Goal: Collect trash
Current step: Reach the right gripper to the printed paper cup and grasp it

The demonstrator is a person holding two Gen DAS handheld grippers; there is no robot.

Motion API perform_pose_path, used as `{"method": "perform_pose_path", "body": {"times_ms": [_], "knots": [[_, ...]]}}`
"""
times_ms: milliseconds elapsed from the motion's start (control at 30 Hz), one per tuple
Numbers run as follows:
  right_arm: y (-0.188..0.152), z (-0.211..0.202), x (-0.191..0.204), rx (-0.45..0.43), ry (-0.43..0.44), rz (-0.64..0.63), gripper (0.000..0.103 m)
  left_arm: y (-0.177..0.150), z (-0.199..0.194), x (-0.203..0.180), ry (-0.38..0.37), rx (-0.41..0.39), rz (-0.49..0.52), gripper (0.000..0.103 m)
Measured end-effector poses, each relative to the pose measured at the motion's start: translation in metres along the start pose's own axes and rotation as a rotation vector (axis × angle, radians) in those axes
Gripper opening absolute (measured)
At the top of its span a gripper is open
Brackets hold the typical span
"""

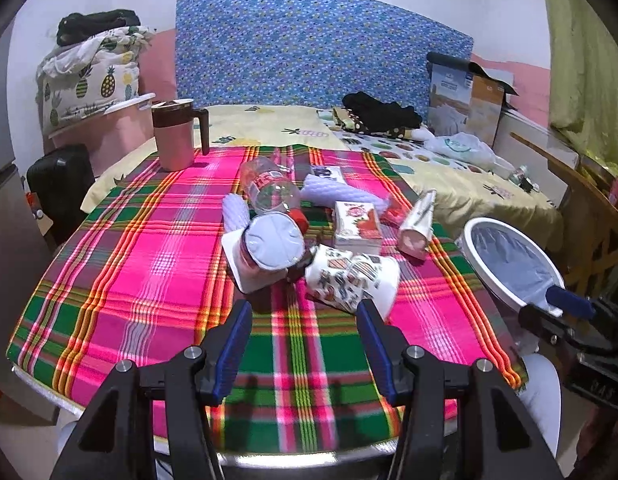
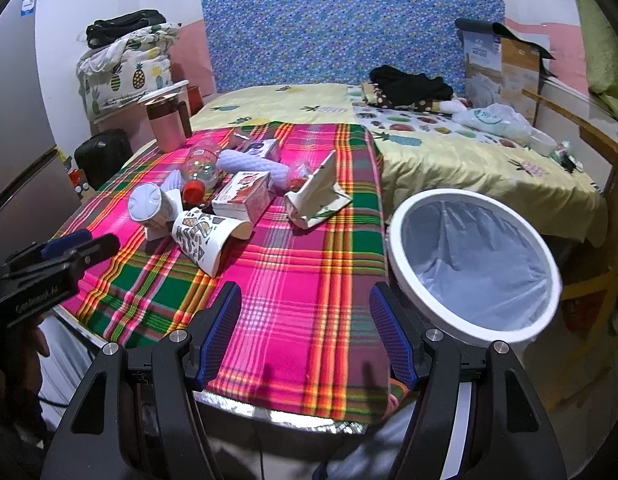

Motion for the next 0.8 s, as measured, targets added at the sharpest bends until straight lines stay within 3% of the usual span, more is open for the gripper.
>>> {"method": "perform_pose_path", "body": {"times_ms": [167, 567, 700, 800], "knots": [[0.006, 0.014, 0.009, 0.020, 0.049, -0.031, 0.068, 0.013, 0.018, 0.014, -0.005, -0.002, -0.021, 0.067], [0.015, 0.037, 0.010, 0.063, 0.100, -0.022, 0.068, 0.040, 0.074, 0.027, 0.043, 0.031, -0.059, 0.072], [0.017, 0.045, 0.015, 0.084, 0.132, -0.014, 0.068, 0.041, 0.086, 0.032, 0.059, 0.041, -0.079, 0.072], [0.018, 0.050, 0.021, 0.098, 0.160, -0.020, 0.068, 0.040, 0.085, 0.037, 0.060, 0.030, -0.070, 0.054]]}}
Point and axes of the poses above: each gripper's, at about its wrist camera, not at the fingertips, and z roughly the way its jaws point, x to its left, y to its top, the point moved 2 cm from there along z, roughly the way its jaws point, and after that the axes turned 4 degrees about -y, right-handed, at the moved point
